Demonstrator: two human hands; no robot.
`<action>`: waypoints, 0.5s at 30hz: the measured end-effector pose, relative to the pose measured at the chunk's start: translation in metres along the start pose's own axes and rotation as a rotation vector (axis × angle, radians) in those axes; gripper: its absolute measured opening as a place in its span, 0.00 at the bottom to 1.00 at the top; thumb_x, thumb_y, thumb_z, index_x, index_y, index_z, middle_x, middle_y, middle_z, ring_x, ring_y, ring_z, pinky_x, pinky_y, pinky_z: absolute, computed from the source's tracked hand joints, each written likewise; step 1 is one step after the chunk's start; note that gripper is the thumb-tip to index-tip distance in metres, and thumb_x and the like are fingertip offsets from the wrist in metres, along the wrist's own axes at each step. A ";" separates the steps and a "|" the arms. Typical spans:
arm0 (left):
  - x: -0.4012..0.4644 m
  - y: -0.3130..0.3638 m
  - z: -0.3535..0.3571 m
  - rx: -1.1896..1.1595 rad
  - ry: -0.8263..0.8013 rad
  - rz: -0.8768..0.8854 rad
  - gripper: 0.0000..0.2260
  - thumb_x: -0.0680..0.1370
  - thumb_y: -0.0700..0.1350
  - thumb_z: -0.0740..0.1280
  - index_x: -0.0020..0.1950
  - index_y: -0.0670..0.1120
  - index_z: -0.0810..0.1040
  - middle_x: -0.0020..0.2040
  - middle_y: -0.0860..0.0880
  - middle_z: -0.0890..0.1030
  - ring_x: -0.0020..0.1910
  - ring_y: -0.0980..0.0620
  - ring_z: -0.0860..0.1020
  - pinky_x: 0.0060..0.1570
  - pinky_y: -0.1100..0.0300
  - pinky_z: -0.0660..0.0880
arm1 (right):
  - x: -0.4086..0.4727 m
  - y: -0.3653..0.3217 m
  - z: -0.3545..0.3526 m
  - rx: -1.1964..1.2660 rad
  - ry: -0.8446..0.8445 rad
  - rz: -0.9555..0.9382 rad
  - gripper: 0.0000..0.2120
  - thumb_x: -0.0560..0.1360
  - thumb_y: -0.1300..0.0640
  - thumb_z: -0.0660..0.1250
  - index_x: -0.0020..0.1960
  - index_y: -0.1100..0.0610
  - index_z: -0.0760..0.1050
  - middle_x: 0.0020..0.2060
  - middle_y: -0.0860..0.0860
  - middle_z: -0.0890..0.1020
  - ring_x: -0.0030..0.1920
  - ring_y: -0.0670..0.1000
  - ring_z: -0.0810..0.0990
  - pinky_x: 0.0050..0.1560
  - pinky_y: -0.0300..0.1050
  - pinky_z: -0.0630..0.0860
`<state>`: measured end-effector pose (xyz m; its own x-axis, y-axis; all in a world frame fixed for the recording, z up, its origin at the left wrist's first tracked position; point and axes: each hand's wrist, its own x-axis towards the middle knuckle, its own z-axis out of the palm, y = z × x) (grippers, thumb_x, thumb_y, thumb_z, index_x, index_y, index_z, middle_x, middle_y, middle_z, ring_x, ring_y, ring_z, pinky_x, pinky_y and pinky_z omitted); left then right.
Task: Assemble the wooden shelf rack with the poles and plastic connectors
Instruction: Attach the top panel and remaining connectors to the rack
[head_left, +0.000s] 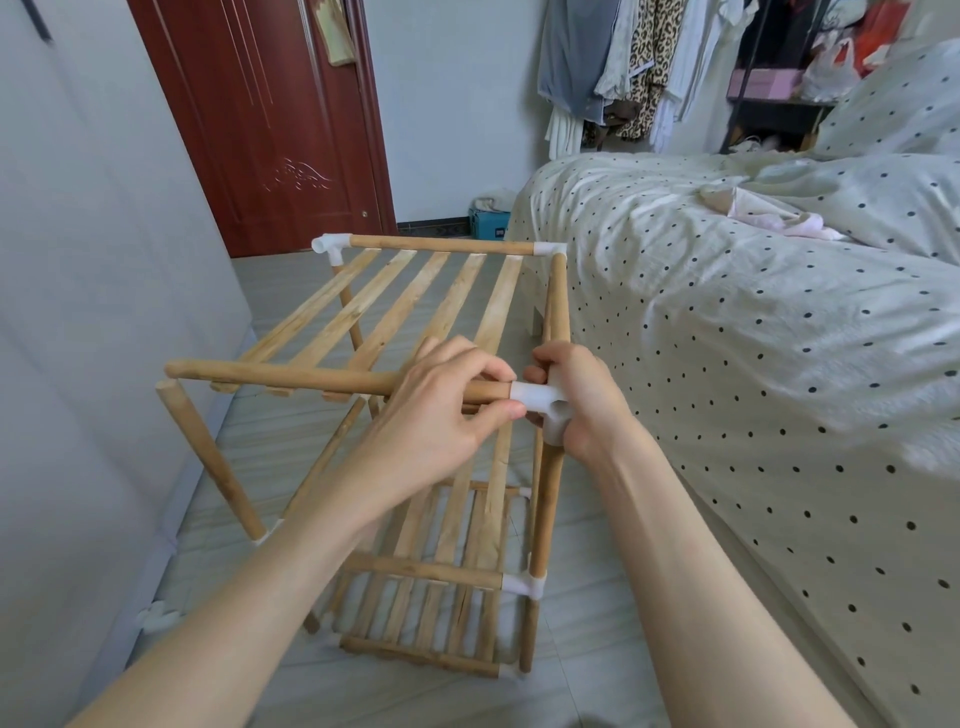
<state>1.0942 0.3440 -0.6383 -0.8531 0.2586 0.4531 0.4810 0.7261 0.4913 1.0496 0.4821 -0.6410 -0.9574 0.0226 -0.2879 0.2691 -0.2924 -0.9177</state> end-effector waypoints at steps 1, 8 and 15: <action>0.000 -0.003 -0.003 0.022 -0.010 0.017 0.10 0.72 0.55 0.65 0.50 0.54 0.76 0.45 0.62 0.71 0.49 0.63 0.67 0.51 0.73 0.61 | 0.001 -0.001 -0.003 -0.003 -0.030 0.005 0.06 0.75 0.62 0.58 0.39 0.57 0.66 0.25 0.50 0.70 0.21 0.48 0.68 0.24 0.37 0.65; -0.004 -0.033 -0.031 0.133 -0.103 -0.017 0.11 0.72 0.56 0.60 0.53 0.62 0.73 0.47 0.60 0.72 0.49 0.65 0.67 0.49 0.68 0.62 | 0.007 -0.004 -0.017 -0.043 -0.127 0.033 0.15 0.77 0.51 0.61 0.35 0.56 0.68 0.21 0.48 0.71 0.21 0.46 0.70 0.27 0.39 0.68; -0.003 -0.030 -0.022 0.091 -0.035 0.008 0.08 0.75 0.45 0.65 0.52 0.56 0.79 0.44 0.57 0.72 0.49 0.55 0.70 0.55 0.57 0.64 | 0.006 -0.002 -0.009 -0.098 -0.004 0.017 0.15 0.78 0.54 0.58 0.33 0.55 0.63 0.19 0.47 0.67 0.22 0.48 0.64 0.26 0.39 0.63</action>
<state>1.0866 0.3072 -0.6378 -0.8564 0.2857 0.4300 0.4691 0.7786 0.4169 1.0439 0.4915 -0.6440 -0.9528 0.0148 -0.3033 0.2946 -0.1975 -0.9350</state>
